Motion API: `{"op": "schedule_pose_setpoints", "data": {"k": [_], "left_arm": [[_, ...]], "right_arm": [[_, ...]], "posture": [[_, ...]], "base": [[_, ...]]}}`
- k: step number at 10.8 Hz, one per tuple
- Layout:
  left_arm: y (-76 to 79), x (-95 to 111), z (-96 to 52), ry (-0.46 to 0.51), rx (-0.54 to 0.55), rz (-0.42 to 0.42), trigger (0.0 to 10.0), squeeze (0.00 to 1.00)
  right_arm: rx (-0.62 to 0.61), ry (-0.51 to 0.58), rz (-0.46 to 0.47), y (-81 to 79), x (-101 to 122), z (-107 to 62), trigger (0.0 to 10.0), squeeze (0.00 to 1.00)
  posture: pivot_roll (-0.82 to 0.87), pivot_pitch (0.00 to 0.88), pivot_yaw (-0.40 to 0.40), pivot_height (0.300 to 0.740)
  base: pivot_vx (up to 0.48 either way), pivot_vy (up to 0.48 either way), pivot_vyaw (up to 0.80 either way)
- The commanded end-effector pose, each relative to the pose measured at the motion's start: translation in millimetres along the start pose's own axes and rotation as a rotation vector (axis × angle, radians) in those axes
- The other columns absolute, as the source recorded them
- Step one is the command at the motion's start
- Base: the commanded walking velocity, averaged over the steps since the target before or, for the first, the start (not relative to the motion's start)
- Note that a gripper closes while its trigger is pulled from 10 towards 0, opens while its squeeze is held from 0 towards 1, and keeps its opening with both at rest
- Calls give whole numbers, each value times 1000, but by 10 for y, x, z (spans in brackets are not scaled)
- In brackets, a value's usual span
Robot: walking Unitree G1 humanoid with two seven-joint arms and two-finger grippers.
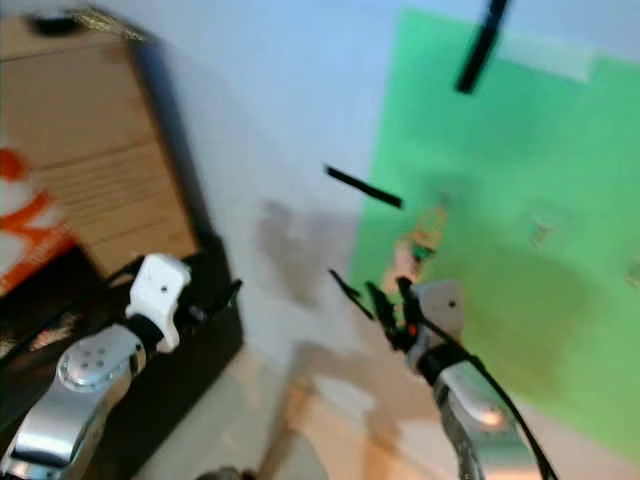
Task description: Hang keys on a hook
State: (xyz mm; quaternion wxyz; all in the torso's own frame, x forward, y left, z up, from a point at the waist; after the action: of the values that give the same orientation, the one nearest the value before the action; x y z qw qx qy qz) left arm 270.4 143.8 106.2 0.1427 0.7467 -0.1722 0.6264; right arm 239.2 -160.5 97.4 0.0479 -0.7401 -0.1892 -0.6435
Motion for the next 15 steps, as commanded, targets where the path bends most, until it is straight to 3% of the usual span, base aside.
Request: {"op": "schedule_pose_setpoints", "data": {"k": [1, 7, 9, 15], "left_arm": [[40, 11, 8, 16, 3, 5, 10000, 0], [33, 1, 68, 23, 20, 14, 10000, 0], [20, 20, 59, 34, 33, 20, 10000, 0], [-45, 70, 66, 89, 108, -3, 10000, 0]], "right_arm": [[12, -3, 16, 10, -33, -14, 10000, 1000], [-11, 2, 23, 9, -74, -22, 10000, 1000], [-112, 12, 37, 133, -68, -15, 10000, 1000], [-171, 36, -62, 214, -37, 41, 10000, 1000]], "posture": [[-105, 0, 7, 740], [-117, 0, 31, 740], [-106, 0, 24, 740], [-107, 0, 11, 740]], "base": [[0, 0, 800], [0, 0, 800], [0, 0, 800], [0, 0, 667]]}}
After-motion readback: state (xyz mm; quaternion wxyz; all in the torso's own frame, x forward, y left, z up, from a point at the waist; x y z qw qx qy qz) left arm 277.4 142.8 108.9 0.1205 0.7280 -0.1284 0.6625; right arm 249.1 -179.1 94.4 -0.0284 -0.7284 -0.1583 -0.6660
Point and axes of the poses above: a point about 5 cm out from each wrist's last joint towards the gripper, its own z axis pointing out of the wrist towards the gripper, its own x axis along the axis of the wrist's last joint, y = z × x, the point moved 2 cm from there along z, pointing out of the wrist towards the gripper, and after that the axes turned 12 degrees about -z, right-handed, at the moved point
